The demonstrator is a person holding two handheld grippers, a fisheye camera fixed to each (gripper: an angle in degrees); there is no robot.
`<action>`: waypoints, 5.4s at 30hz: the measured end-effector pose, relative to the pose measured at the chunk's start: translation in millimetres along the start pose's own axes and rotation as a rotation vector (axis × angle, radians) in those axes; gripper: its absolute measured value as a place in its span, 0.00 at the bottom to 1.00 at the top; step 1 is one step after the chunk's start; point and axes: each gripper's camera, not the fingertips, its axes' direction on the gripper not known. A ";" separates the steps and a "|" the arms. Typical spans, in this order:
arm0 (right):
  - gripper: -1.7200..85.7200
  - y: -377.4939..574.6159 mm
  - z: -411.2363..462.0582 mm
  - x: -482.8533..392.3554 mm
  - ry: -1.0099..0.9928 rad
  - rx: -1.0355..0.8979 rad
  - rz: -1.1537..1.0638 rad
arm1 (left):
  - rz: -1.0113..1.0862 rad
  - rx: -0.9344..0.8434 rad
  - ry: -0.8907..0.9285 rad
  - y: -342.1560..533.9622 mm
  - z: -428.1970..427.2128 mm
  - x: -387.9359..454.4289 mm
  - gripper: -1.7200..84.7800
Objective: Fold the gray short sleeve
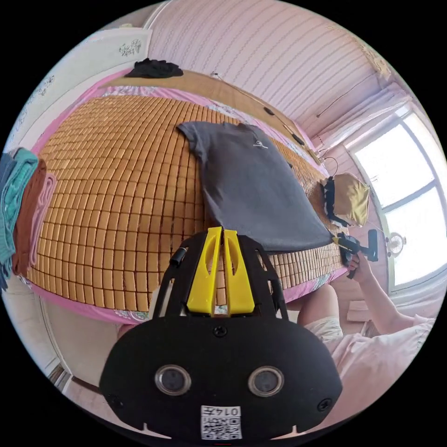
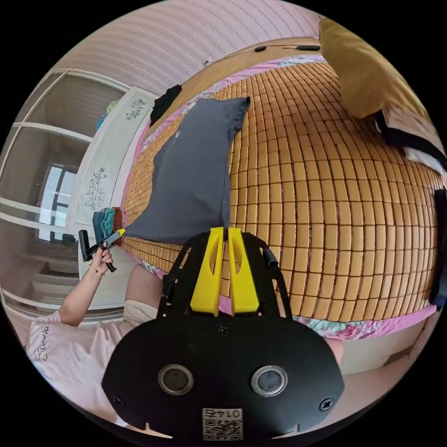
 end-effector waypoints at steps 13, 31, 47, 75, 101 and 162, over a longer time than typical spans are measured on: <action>0.03 12.8 31.8 61.6 -0.054 -0.098 0.104 | -0.025 -0.199 -0.001 83.9 42.6 -105.5 0.01; 0.04 -22.5 34.9 81.0 -0.066 -0.285 0.085 | -0.031 -0.329 0.162 118.1 33.3 -212.8 0.01; 0.09 -31.6 72.3 46.8 0.133 -0.276 -0.047 | 0.142 -0.480 -0.126 166.5 91.6 -211.9 0.09; 0.05 -44.4 46.8 6.4 0.266 -0.259 -0.143 | 0.138 -0.389 -0.117 181.6 47.1 -264.3 0.06; 0.01 -268.3 126.3 -61.9 0.596 -0.041 -0.161 | 0.039 -0.130 -0.272 -139.2 141.9 -273.0 0.01; 0.08 -158.4 320.7 -497.2 0.497 -0.227 -0.887 | 0.116 0.060 0.004 199.3 -65.0 -273.6 0.06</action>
